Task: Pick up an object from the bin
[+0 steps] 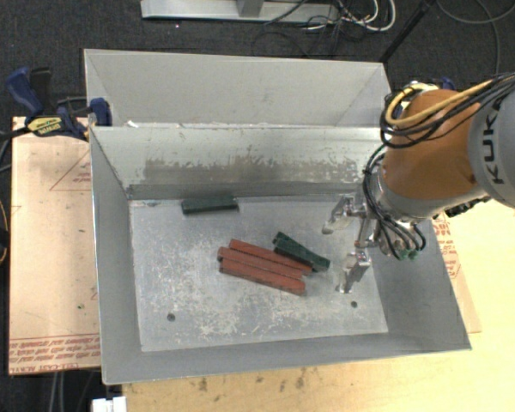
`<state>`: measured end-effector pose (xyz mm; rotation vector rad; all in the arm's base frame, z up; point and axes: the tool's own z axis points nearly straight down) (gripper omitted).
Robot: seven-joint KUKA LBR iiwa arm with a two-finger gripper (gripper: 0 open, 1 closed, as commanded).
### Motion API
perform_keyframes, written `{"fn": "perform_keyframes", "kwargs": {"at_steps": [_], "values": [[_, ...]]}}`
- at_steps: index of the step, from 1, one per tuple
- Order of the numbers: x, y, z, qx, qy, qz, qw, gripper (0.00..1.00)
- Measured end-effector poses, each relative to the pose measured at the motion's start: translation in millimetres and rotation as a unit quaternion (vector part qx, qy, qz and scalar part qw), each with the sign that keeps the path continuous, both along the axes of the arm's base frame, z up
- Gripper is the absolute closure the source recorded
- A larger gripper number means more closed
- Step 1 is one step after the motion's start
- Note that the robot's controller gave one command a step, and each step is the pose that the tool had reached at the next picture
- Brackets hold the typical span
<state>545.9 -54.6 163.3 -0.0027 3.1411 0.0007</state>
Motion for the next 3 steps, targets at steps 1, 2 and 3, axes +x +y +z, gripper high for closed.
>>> {"fn": "perform_keyframes", "kwargs": {"at_steps": [1, 2, 3], "values": [[0.0, 0.0, 0.0, 0.000, 0.0000, 0.000, 1.0000, 0.00], [34.9, 30.1, -84.9, 0.000, -0.0079, 0.026, 0.9996, 1.00], [34.9, 30.1, -84.9, -0.001, -0.0080, 0.026, 0.9996, 1.00]]}}
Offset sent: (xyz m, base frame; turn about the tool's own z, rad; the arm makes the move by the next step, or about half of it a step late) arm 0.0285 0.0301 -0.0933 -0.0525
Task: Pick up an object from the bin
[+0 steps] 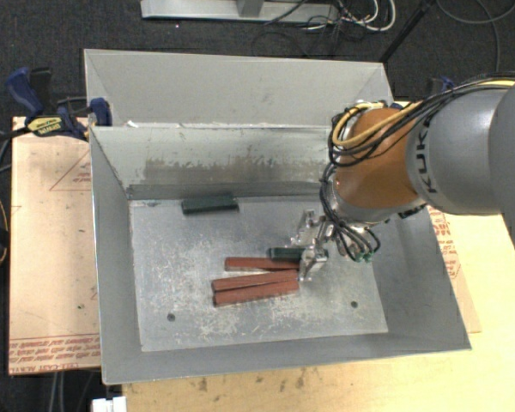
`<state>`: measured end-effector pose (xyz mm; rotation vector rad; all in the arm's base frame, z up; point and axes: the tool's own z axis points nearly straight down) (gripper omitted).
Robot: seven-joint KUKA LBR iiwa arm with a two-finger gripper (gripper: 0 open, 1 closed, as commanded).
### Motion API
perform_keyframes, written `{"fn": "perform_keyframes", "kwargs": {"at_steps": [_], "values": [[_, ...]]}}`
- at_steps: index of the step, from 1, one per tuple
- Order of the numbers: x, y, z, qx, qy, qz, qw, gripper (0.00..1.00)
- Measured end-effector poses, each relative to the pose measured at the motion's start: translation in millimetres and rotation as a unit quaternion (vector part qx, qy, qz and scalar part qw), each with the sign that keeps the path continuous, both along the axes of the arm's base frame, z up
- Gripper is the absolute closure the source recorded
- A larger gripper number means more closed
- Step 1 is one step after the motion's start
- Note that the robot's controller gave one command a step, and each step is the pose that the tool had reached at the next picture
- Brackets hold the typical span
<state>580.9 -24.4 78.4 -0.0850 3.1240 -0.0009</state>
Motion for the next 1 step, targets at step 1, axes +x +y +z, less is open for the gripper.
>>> {"fn": "perform_keyframes", "kwargs": {"at_steps": [1], "values": [[3.6, -5.8, 190.8, 0.000, 0.0082, 0.019, 0.9998, 1.00]]}}
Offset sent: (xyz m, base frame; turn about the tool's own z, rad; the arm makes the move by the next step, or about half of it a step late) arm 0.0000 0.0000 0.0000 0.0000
